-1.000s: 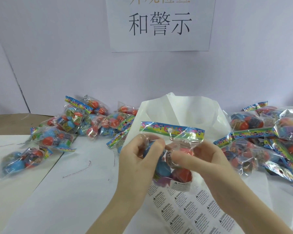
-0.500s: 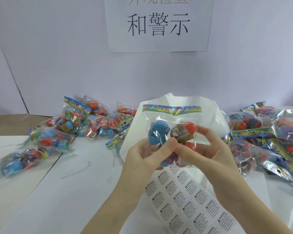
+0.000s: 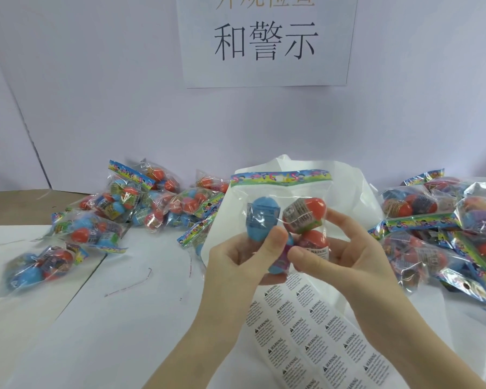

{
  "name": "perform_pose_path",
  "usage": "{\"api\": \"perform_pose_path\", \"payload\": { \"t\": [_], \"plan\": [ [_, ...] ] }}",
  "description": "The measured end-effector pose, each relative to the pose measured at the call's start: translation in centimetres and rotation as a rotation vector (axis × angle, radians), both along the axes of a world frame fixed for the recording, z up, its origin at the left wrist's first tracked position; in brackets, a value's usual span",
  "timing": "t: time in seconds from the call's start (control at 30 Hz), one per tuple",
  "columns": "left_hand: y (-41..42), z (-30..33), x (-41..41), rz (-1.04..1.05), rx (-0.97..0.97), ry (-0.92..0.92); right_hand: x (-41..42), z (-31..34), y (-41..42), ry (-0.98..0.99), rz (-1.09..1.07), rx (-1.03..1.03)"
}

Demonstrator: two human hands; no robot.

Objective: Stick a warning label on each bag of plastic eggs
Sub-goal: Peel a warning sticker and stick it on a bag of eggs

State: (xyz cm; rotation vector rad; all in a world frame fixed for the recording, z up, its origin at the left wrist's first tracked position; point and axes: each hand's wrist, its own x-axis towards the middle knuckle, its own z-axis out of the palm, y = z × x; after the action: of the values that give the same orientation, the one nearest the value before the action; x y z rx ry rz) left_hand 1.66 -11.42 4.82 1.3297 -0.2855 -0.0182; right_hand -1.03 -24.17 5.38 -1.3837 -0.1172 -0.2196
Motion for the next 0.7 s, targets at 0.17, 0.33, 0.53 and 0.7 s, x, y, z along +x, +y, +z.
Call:
{"api": "perform_pose_path", "payload": {
  "t": [0.17, 0.33, 0.53, 0.7],
  "plan": [
    [0.14, -0.09, 0.17, -0.015, 0.030, 0.046, 0.11, 0.20, 0.01, -0.018, -0.060, -0.010],
    [0.31, -0.03, 0.16, -0.055, 0.027, 0.080, -0.04, 0.30, 0.15, -0.046, -0.095, -0.042],
    [0.39, -0.15, 0.30, -0.059, 0.033, 0.107, -0.12, 0.04, 0.05, -0.083, -0.018, -0.112],
    [0.44, -0.15, 0.24, -0.052, 0.052, 0.061, -0.13, -0.01, -0.38, -0.002, 0.044, -0.151]
  ]
}}
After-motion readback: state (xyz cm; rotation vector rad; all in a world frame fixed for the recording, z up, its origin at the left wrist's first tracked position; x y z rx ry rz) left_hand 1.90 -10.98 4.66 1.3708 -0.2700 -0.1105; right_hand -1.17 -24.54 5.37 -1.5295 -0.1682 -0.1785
